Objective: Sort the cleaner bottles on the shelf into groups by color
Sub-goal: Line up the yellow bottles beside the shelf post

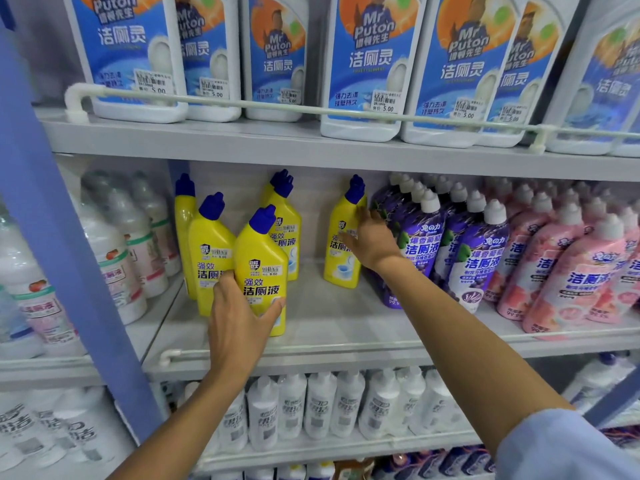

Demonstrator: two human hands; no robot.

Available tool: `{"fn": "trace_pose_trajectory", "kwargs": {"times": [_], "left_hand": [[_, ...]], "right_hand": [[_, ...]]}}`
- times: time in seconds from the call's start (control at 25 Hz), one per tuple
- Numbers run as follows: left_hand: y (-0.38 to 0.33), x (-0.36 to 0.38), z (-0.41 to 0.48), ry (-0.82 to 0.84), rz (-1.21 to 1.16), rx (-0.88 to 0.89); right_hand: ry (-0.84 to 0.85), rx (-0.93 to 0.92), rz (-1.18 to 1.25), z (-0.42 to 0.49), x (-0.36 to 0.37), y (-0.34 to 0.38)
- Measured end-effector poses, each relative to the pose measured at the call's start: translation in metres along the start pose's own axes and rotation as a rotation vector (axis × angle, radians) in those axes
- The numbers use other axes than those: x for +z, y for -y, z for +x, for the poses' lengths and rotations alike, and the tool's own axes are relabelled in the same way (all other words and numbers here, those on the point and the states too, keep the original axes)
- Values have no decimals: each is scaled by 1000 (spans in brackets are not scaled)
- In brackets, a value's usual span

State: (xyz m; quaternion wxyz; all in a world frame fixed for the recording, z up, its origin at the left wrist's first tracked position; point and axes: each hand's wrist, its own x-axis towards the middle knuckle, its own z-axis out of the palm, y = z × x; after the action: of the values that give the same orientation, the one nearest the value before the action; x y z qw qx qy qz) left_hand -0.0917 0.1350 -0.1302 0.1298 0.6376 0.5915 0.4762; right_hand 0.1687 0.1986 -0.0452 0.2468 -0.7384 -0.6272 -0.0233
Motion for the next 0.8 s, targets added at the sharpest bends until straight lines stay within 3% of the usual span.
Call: {"fn": "trace_pose_trajectory", "kwargs": {"times": [0.16,0.8], "left_hand": [[-4,10,2,4,1,5],[-9,62,32,-37,-44,64]], "right_hand": [[-127,29,86,10,6,-9],[-234,-112,340,26,50,-11]]}}
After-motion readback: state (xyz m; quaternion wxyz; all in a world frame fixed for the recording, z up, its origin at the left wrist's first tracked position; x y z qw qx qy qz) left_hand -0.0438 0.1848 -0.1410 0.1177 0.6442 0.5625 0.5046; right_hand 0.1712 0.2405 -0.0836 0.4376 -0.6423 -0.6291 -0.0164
